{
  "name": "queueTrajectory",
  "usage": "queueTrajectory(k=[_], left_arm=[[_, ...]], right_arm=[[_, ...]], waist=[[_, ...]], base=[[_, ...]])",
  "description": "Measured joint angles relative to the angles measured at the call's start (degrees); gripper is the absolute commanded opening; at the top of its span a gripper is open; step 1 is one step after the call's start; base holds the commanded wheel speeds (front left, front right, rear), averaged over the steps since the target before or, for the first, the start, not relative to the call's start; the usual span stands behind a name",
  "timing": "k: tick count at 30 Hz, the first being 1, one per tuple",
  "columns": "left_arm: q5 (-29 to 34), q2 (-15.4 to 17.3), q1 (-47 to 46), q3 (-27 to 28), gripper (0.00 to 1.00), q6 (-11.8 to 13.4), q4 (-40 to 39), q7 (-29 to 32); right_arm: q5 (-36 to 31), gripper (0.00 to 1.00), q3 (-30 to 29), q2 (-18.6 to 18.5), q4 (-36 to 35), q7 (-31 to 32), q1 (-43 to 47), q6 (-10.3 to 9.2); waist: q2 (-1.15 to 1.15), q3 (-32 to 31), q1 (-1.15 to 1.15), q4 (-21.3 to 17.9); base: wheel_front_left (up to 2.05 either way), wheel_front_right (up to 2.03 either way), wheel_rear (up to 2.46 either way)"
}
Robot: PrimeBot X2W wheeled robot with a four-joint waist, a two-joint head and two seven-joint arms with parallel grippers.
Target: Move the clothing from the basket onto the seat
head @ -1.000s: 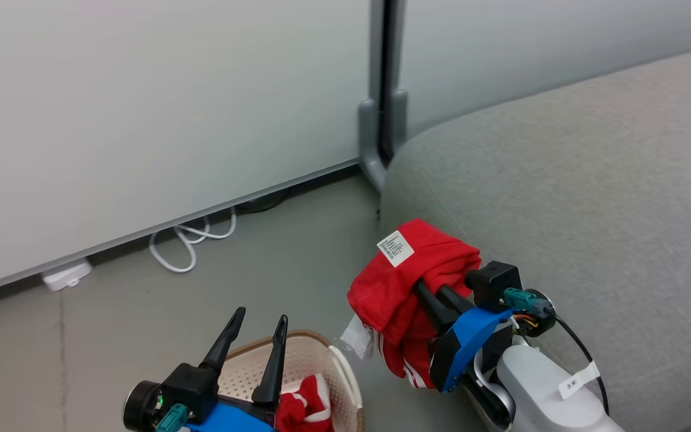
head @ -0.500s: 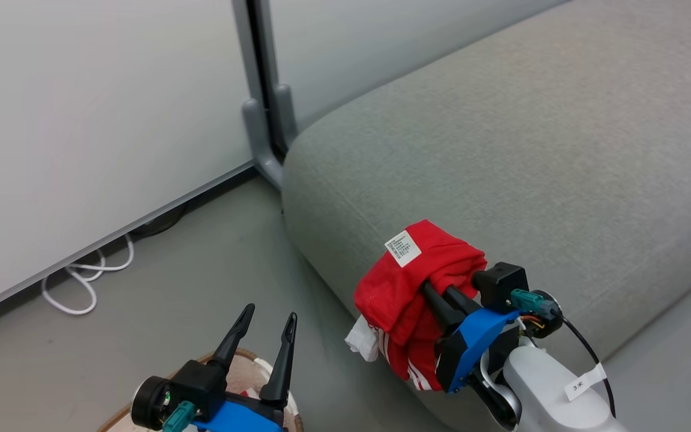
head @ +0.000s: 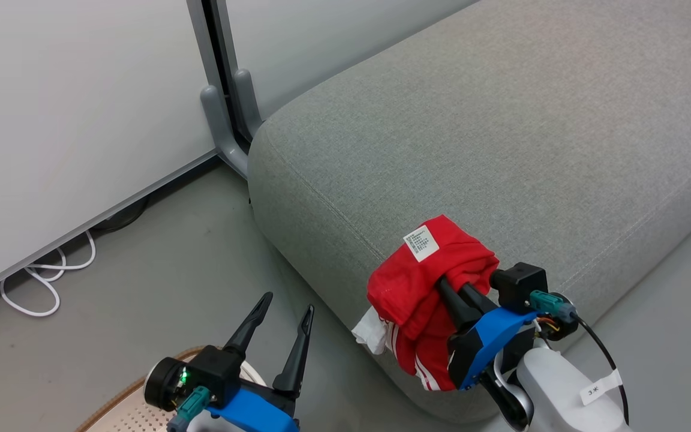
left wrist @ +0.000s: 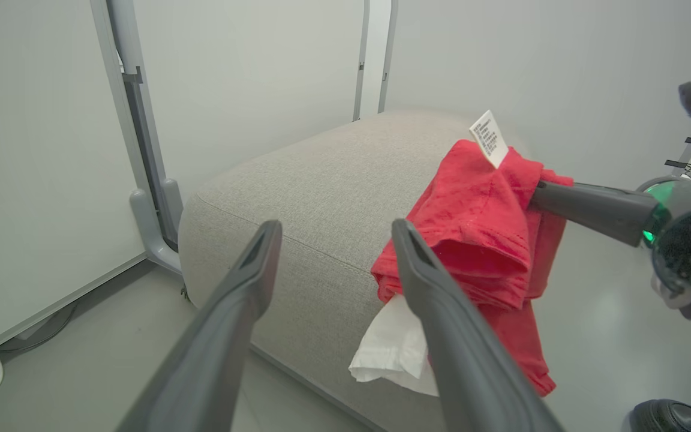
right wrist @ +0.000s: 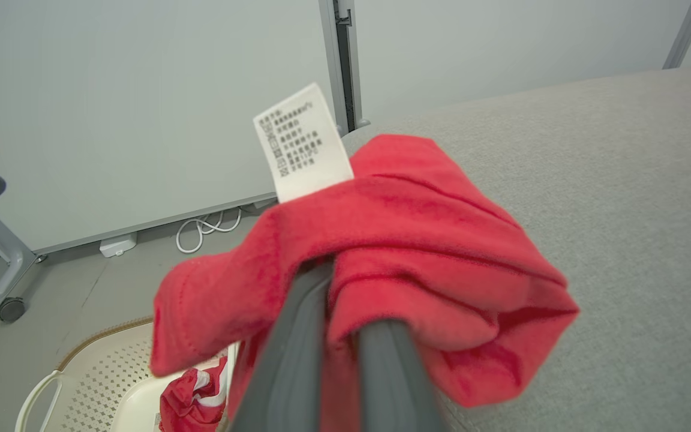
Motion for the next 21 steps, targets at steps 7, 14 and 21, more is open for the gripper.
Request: queueTrajectory(k=[7, 14, 21], left_arm=[[-0.5, 0.4, -0.3, -0.6, 1.00, 0.0, 0.5, 0.0], [-0.6, 0.6, -0.3, -0.5, 1.00, 0.0, 0.6, 0.0], [-0.4, 1.0, 0.0, 0.2, 1.00, 0.0, 0.1, 0.0]], right_arm=[[-0.7, 0.00, -1.0, 0.6, -0.4, 0.0, 0.5, 0.00], [-0.7, 0.00, -0.7, 1.1, -0.4, 0.0, 0.7, 0.00], [0.8, 0.00, -0.9, 1.1, -0.3, 0.0, -0.6, 0.00]], waist=[[0.00, -0.1, 0.00, 0.0], [0.00, -0.2, 0.00, 0.1], [0.00, 0.7, 0.00, 0.2]], base=[[0.00, 0.00, 0.00], [0.00, 0.00, 0.00], [0.00, 0.00, 0.00]])
